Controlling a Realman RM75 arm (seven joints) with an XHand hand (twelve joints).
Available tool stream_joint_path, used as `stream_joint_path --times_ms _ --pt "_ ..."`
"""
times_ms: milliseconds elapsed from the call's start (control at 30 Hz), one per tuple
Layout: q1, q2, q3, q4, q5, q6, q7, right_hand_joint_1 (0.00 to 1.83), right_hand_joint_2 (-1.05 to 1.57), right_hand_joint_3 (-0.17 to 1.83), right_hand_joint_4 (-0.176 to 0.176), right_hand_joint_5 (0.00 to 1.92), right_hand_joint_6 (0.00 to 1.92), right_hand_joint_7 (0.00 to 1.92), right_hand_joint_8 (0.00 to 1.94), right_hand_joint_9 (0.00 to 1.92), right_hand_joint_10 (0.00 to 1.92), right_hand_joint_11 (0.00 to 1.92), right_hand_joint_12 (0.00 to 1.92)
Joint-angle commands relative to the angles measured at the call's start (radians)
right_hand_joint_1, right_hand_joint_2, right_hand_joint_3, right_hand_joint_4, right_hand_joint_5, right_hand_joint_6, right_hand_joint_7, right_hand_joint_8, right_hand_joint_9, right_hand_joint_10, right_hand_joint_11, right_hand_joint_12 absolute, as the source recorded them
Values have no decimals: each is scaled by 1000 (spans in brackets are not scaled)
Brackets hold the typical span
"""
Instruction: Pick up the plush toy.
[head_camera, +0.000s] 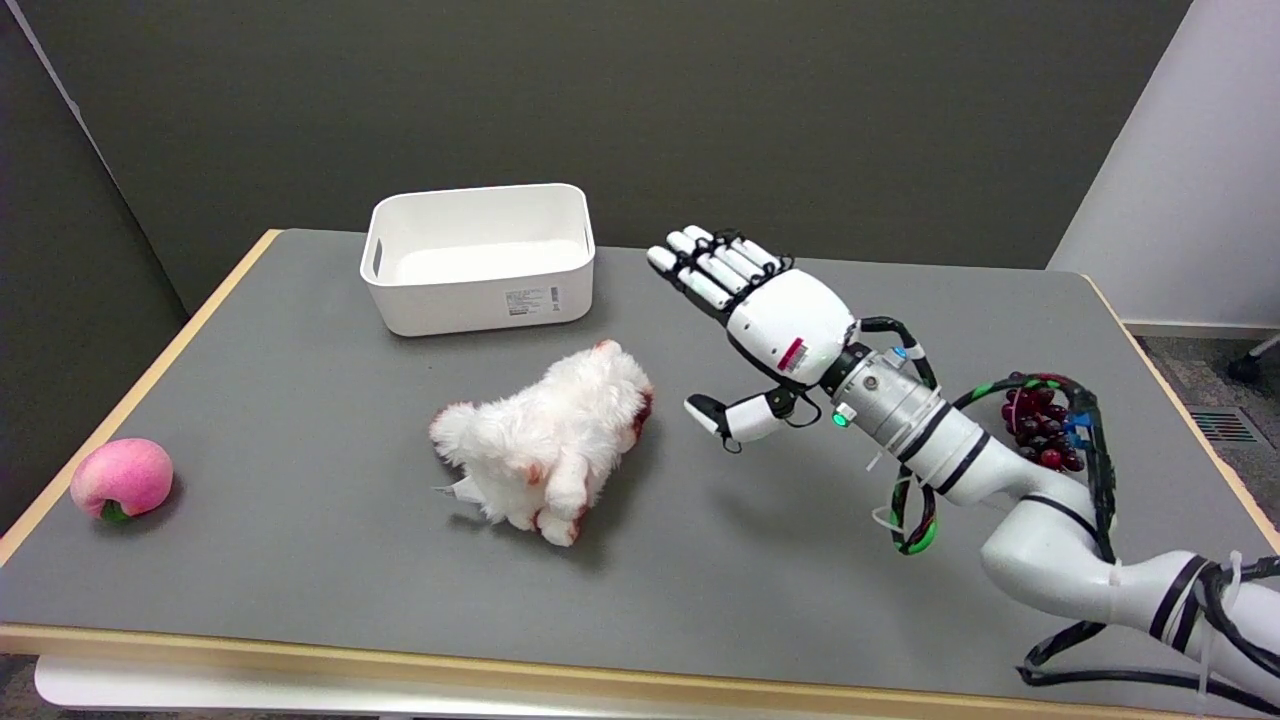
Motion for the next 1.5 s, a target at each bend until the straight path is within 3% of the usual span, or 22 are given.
stream_joint_path --times_ms 33,233,533,767,867,1267,1367,1433,1500 --pt "211 145 -162 25 -423 -114 221 706 579 704 25 -1 -1 -1 -1 -1 -1 -1 654" --pt "288 120 -218 -19 -675 -92 422 706 586 656 30 -1 -1 -1 -1 -1 -1 -1 543" --pt "426 8 -327 -145 -883 -70 648 695 591 637 33 -1 -1 -1 -1 -1 -1 -1 479" --pt "493 -95 -387 -273 -892 -74 667 691 591 623 34 -1 -1 -1 -1 -1 -1 -1 476" --pt "514 -128 -399 -316 -892 -69 667 689 515 811 33 -1 -1 -1 -1 -1 -1 -1 477" --pt "625 -226 -457 -462 -892 -38 674 682 527 822 33 -1 -1 -1 -1 -1 -1 -1 500" --pt "654 -238 -477 -480 -892 -38 676 689 593 686 27 -1 -1 -1 -1 -1 -1 -1 526" --pt "665 -242 -487 -482 -892 -37 677 685 612 768 11 -1 -1 -1 -1 -1 -1 -1 608" --pt "675 -247 -499 -482 -892 -32 679 693 583 921 -1 -1 -1 -1 -1 -1 136 -1 703"
